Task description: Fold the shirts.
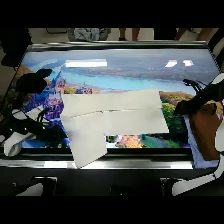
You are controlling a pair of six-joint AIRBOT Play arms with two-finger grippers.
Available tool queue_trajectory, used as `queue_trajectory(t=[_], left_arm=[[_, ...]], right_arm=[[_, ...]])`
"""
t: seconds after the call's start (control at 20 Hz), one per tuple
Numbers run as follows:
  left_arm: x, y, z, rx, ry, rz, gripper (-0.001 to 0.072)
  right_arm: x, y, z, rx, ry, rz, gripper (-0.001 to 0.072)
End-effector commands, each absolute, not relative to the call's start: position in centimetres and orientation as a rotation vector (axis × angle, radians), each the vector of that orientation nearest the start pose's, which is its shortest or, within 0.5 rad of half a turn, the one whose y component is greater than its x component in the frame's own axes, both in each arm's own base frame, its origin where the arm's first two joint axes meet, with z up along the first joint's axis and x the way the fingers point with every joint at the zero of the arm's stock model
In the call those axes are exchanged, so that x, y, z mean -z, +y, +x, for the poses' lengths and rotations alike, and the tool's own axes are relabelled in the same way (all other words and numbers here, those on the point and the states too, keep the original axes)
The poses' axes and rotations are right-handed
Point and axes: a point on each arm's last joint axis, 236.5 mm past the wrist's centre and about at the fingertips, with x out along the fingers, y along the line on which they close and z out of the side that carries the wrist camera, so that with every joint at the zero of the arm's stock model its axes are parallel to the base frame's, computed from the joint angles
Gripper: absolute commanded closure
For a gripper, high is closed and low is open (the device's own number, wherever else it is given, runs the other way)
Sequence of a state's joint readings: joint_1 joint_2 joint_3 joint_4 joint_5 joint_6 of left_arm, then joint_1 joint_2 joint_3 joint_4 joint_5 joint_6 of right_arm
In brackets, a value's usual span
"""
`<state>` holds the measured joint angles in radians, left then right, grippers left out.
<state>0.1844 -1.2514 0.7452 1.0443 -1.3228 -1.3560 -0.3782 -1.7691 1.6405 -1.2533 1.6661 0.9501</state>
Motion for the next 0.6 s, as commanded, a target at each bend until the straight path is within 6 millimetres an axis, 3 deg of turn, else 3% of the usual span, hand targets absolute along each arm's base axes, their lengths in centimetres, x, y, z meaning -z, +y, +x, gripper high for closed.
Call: queue_trajectory(t=[0.0, 0.35, 0.45, 0.55], left_arm=[[9.3, -9.4, 22.0, 0.317, 1.667, -0.562, 0.0182], [11.0, -11.6, 20.6, 0.308, 1.69, -0.52, 0.0205], [11.4, -11.6, 20.1, 0.297, 1.701, -0.527, 0.0353], [11.4, -11.6, 20.1, 0.298, 1.701, -0.527, 0.0593]], right_arm=[[3.2, -7.4, 38.0, -0.495, 1.594, 0.126, 0.0145], [3.5, -7.7, 37.3, -0.485, 1.619, 0.11, 0.0143], [4.3, -7.3, 36.3, -0.486, 1.629, 0.12, 0.0142], [5.4, -6.6, 34.7, -0.502, 1.646, 0.13, 0.0141]])
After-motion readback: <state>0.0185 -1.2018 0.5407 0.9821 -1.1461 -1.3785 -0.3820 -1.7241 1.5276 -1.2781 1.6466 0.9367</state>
